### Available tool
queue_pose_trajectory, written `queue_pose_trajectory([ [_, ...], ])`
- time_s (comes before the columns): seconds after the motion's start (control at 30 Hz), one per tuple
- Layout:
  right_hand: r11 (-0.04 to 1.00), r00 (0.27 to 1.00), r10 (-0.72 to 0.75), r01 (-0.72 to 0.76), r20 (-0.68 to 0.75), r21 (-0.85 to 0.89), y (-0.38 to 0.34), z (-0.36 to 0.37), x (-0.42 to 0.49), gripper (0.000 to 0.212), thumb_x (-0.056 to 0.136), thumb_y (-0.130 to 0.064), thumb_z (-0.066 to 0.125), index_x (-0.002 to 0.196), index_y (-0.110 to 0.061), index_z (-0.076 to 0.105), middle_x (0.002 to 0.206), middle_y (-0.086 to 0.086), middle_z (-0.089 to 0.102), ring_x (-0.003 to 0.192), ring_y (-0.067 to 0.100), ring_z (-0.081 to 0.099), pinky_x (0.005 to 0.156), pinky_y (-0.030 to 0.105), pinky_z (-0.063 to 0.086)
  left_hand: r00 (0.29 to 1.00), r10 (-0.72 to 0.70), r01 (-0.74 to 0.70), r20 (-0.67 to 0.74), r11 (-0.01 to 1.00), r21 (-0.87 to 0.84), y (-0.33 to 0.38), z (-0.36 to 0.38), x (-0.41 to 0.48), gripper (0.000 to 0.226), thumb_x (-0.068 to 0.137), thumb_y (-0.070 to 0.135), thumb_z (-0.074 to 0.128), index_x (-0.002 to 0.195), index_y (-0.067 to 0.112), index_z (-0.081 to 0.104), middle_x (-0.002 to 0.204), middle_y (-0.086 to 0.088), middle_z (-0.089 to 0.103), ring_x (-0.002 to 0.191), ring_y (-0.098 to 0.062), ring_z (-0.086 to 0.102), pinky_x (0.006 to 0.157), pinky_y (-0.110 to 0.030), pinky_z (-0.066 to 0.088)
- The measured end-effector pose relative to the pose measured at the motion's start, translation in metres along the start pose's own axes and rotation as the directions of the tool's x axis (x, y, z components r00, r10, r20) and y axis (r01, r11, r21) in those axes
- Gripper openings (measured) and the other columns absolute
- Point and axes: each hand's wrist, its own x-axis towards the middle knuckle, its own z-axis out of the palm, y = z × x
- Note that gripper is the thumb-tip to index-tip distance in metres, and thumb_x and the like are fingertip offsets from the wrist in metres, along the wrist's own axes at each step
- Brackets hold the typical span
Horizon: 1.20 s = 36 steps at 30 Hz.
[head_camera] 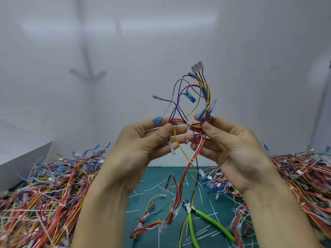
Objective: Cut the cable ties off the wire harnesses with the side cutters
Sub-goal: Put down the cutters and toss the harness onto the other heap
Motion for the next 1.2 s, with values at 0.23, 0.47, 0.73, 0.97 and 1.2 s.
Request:
queue_pose_trajectory([
  [0.23,0.998,0.999,-0.041,0.043,-0.032,0.046,0.001,0.001,0.002,0.031,0.072,-0.012,0.067,0.101,-0.003,0.071,0.092,0.014,0.077,0.068,0.021,0.075,0.057,0.027,0.059,0.998,-0.007,0.007,0.058,1.000,-0.006,0.000,-0.002,0.001,0.043,0.079,0.008,0.063,0.120,0.002,0.055,0.104,-0.015,0.075,0.093,-0.026,0.074,0.073,-0.024,0.059],
  [0.47,0.980,0.981,-0.131,0.150,-0.142,0.130,0.003,0.003,0.004,0.021,0.076,-0.012,0.065,0.095,-0.003,0.069,0.088,0.011,0.078,0.074,0.022,0.076,0.059,0.025,0.059,0.941,-0.288,0.136,0.179,0.805,0.578,-0.014,-0.010,-0.002,0.048,0.078,0.046,0.060,0.113,0.014,0.068,0.107,0.003,0.076,0.103,-0.011,0.070,0.096,-0.026,0.052],
  [0.73,0.964,0.961,-0.157,0.199,-0.226,0.178,0.003,-0.001,0.006,0.011,0.093,-0.003,0.058,0.097,-0.004,0.068,0.087,0.011,0.077,0.072,0.020,0.076,0.060,0.025,0.059,0.890,-0.367,0.084,0.270,0.715,0.694,-0.020,-0.022,0.001,0.018,0.083,0.026,0.073,0.092,0.011,0.070,0.108,-0.011,0.073,0.107,-0.027,0.066,0.101,-0.039,0.049],
  [0.97,0.949,0.956,-0.158,0.216,-0.246,0.230,0.002,-0.003,0.007,0.012,0.095,-0.001,0.055,0.097,-0.003,0.067,0.085,0.010,0.077,0.074,0.019,0.075,0.061,0.023,0.059,0.875,-0.475,0.233,0.097,0.587,0.775,-0.024,-0.019,-0.003,0.053,0.071,0.048,0.083,0.114,0.030,0.058,0.120,0.011,0.061,0.098,-0.012,0.070,0.080,-0.035,0.061],
  [1.2,0.934,0.943,-0.172,0.248,-0.283,0.259,0.005,-0.001,0.009,0.012,0.096,0.001,0.053,0.093,-0.002,0.065,0.081,0.010,0.077,0.074,0.020,0.076,0.062,0.024,0.059,0.817,-0.570,0.281,0.088,0.527,0.802,-0.028,-0.022,0.002,0.039,0.091,0.040,0.065,0.092,0.002,0.073,0.082,-0.008,0.075,0.073,-0.018,0.070,0.074,-0.029,0.061],
])
